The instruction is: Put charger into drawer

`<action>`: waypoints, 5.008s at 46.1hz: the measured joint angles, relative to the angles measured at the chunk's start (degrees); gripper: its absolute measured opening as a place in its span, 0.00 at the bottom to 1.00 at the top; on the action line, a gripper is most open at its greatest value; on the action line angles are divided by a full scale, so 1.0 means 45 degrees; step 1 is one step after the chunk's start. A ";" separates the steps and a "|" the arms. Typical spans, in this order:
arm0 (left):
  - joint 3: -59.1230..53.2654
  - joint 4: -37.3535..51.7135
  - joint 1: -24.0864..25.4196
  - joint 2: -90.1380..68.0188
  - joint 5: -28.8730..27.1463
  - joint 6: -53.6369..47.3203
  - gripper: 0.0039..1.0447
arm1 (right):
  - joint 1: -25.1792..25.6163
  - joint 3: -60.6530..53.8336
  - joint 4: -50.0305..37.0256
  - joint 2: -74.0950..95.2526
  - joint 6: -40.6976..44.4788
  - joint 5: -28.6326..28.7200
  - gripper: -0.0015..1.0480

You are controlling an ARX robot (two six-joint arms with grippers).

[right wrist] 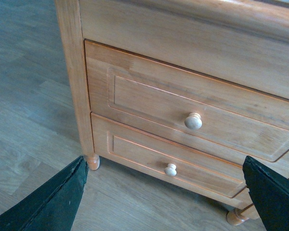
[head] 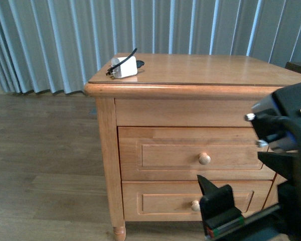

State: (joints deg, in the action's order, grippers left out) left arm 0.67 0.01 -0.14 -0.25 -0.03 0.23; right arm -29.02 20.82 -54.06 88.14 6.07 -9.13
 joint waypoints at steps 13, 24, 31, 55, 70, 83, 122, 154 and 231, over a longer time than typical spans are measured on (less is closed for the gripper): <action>0.0000 0.0000 0.0000 0.0000 0.0000 0.0000 0.94 | 0.0223 0.3332 -0.0957 0.4483 0.0194 -0.1370 0.92; 0.0000 0.0000 0.0000 0.0000 0.0000 0.0000 0.94 | 0.1010 0.5591 -0.1627 0.7121 0.0505 -0.2331 0.92; 0.0000 0.0000 0.0000 0.0000 0.0000 0.0005 0.94 | 0.1506 0.6577 -0.1661 0.8301 0.0709 -0.2336 0.92; 0.0000 0.0000 0.0000 0.0000 0.0000 0.0005 0.94 | 0.1739 0.8349 -0.1375 1.0069 0.0699 -0.2569 0.92; 0.0000 0.0000 0.0000 0.0000 0.0000 0.0005 0.94 | 0.1773 0.8767 -0.1311 1.0399 0.0695 -0.2929 0.92; 0.0000 0.0000 0.0000 0.0000 0.0000 0.0000 0.94 | 0.1681 0.8772 -0.1277 1.0443 0.0695 -0.2934 0.92; 0.0000 0.0000 0.0000 0.0000 0.0000 0.0005 0.94 | 0.1462 0.9024 -0.0981 1.0574 0.0549 -0.2919 0.92; 0.0000 0.0000 0.0000 0.0000 0.0000 0.0005 0.94 | 0.1477 0.9175 -0.0772 1.0686 0.0500 -0.3055 0.24; 0.0000 0.0000 0.0000 0.0000 0.0000 0.0000 0.94 | 0.2361 0.0117 -0.2385 0.5333 -0.1889 0.1574 0.23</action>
State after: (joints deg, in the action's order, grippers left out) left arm 0.67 0.01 -0.14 -0.25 -0.03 0.23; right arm -18.39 21.34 -64.79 112.14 -2.44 -2.04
